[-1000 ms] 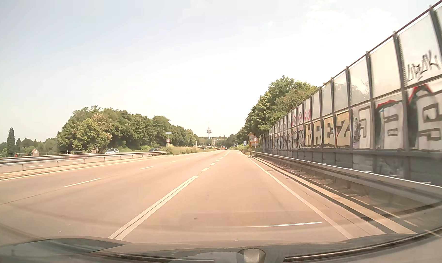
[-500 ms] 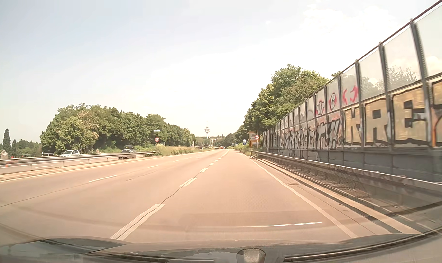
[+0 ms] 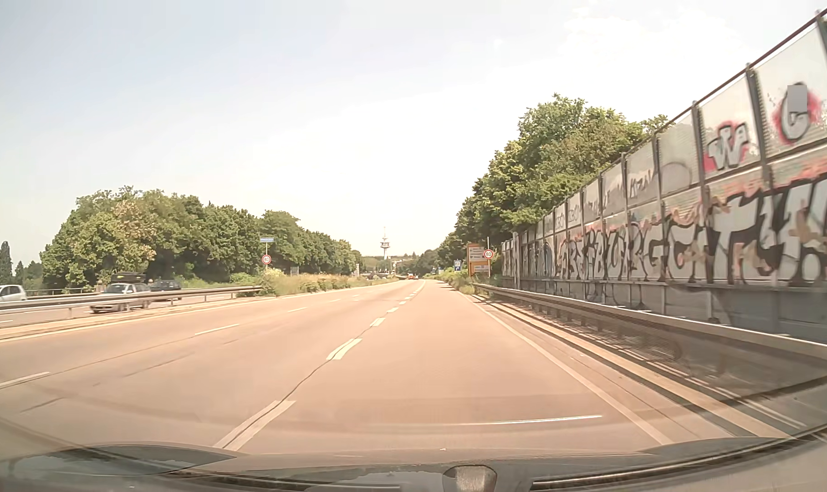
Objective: Follow the waypoints while adhering to traffic rules and regulations
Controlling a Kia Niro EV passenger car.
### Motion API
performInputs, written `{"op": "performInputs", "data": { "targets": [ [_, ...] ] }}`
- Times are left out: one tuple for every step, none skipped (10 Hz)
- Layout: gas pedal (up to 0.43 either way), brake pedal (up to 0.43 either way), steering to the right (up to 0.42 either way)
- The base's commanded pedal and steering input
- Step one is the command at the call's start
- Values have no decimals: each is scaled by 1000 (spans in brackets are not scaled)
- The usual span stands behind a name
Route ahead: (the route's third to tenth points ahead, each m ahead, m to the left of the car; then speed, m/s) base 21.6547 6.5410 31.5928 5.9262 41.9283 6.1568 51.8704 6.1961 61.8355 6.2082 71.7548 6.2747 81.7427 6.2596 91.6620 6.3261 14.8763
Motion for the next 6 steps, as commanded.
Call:
{"op": "performInputs", "data": {
  "targets": [
    [240, 0, 2],
    [240, 0, 1],
    [240, 0, 1],
    [240, 0, 0],
    [240, 0, 0],
    [240, 0, -1]
  ]
}}
